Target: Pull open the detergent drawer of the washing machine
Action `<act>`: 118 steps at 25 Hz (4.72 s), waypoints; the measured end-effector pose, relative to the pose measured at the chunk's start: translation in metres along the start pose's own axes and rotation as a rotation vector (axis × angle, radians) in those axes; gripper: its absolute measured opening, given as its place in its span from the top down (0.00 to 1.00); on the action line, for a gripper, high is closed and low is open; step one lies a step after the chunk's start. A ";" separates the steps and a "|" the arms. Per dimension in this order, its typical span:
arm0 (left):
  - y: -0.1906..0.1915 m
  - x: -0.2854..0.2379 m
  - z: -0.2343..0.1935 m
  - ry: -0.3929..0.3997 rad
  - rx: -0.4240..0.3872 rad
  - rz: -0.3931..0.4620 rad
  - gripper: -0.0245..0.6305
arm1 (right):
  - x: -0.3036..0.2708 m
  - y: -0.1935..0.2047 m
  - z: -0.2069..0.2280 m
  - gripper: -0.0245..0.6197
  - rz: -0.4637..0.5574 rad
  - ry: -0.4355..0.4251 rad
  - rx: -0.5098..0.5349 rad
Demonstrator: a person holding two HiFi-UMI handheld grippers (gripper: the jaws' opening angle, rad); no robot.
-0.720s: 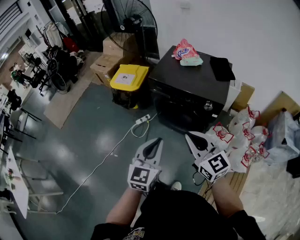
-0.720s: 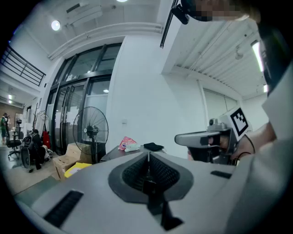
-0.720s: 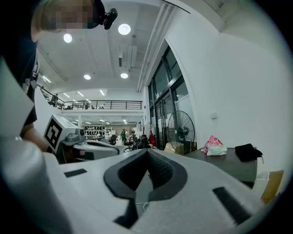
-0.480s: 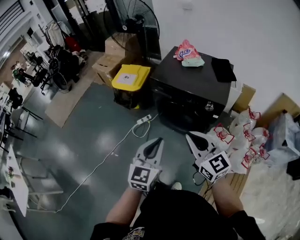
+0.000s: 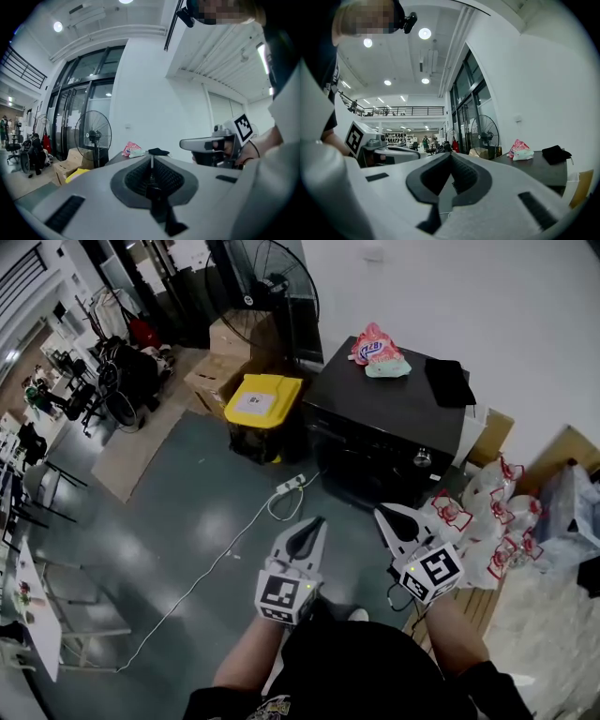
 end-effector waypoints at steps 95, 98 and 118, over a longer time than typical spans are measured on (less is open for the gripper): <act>0.311 -0.356 -0.326 0.387 0.115 -0.398 0.61 | -0.280 0.336 0.249 0.73 -0.433 0.623 -0.203; 0.310 -0.350 -0.325 0.389 0.116 -0.401 0.61 | -0.278 0.336 0.243 0.72 -0.434 0.632 -0.211; 0.309 -0.271 -0.318 0.390 0.111 -0.431 0.61 | -0.253 0.346 0.170 0.74 -0.474 0.622 -0.244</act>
Point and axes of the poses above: the fingertips, and each gripper's own axes: x backward along the fingers, z to its right, y out of its underside, the point moved 1 cm from there along x, backward along the fingers, and after that the axes turned 8 degrees about z, right-handed, at the moved point
